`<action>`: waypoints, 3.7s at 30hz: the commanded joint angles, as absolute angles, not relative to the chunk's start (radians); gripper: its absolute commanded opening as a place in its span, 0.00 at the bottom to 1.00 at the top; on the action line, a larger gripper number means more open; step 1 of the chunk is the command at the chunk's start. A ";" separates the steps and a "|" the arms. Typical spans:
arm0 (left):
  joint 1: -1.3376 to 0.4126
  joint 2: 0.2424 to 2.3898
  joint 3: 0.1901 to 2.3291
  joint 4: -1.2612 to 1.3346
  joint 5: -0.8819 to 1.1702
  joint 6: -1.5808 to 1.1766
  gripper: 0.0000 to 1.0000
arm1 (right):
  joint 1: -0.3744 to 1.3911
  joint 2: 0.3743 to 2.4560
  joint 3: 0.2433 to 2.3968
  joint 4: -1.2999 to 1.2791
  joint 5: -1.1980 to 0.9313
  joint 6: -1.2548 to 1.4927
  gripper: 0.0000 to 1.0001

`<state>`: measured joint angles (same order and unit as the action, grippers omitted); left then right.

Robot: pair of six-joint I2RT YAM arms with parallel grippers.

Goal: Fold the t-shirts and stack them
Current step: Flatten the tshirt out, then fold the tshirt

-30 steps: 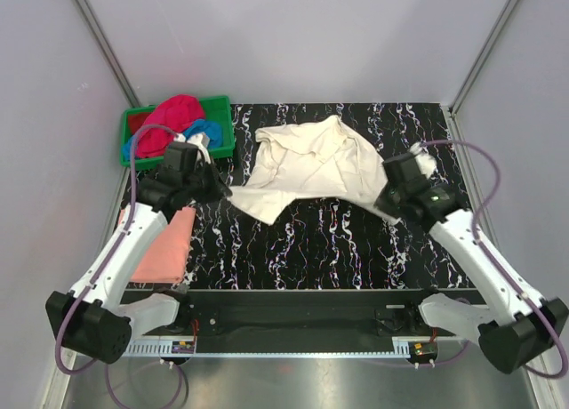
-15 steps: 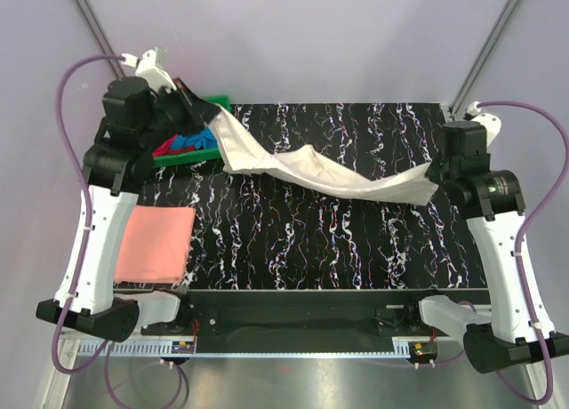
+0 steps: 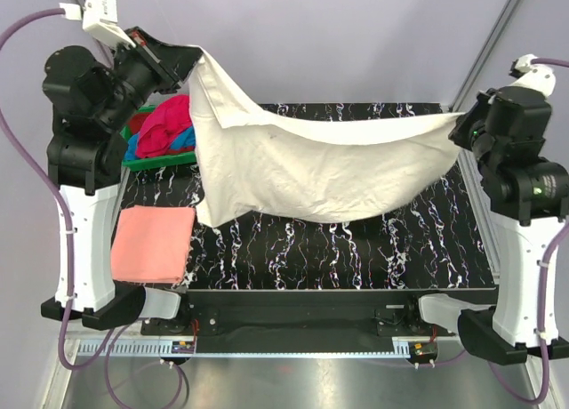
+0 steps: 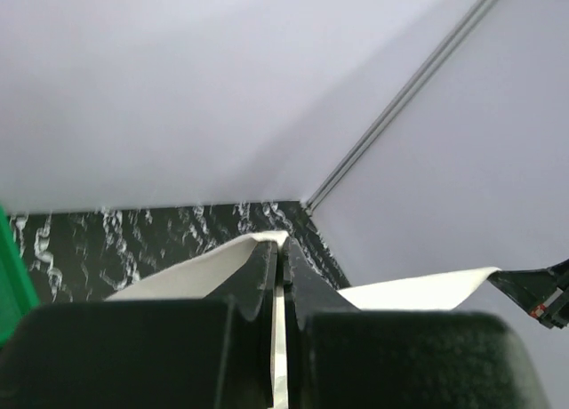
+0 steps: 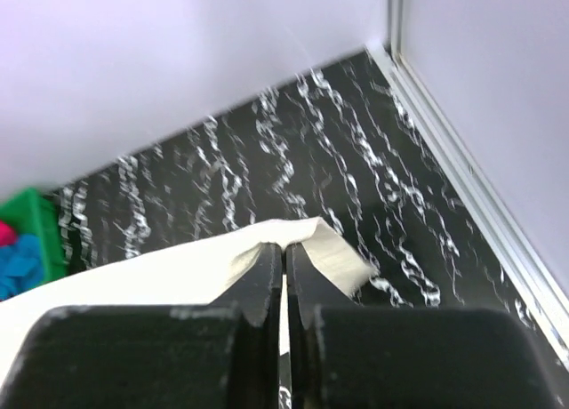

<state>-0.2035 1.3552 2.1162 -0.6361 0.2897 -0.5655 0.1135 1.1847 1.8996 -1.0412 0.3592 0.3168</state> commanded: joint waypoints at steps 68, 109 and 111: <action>-0.271 2.436 2.230 0.203 0.520 -0.635 0.00 | -0.325 1.811 1.388 -0.242 0.264 0.276 0.00; -0.396 1.589 1.345 -0.382 0.298 -0.835 0.00 | -0.359 2.006 1.782 -0.813 0.120 0.216 0.00; -0.396 1.577 1.324 -0.391 0.295 -0.839 0.00 | -0.360 2.009 1.781 -0.816 0.120 0.218 0.00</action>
<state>-0.4042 1.6356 1.3380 -0.3851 0.3424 -0.8200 -0.3519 2.0102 1.7370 -0.8085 0.1356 0.2310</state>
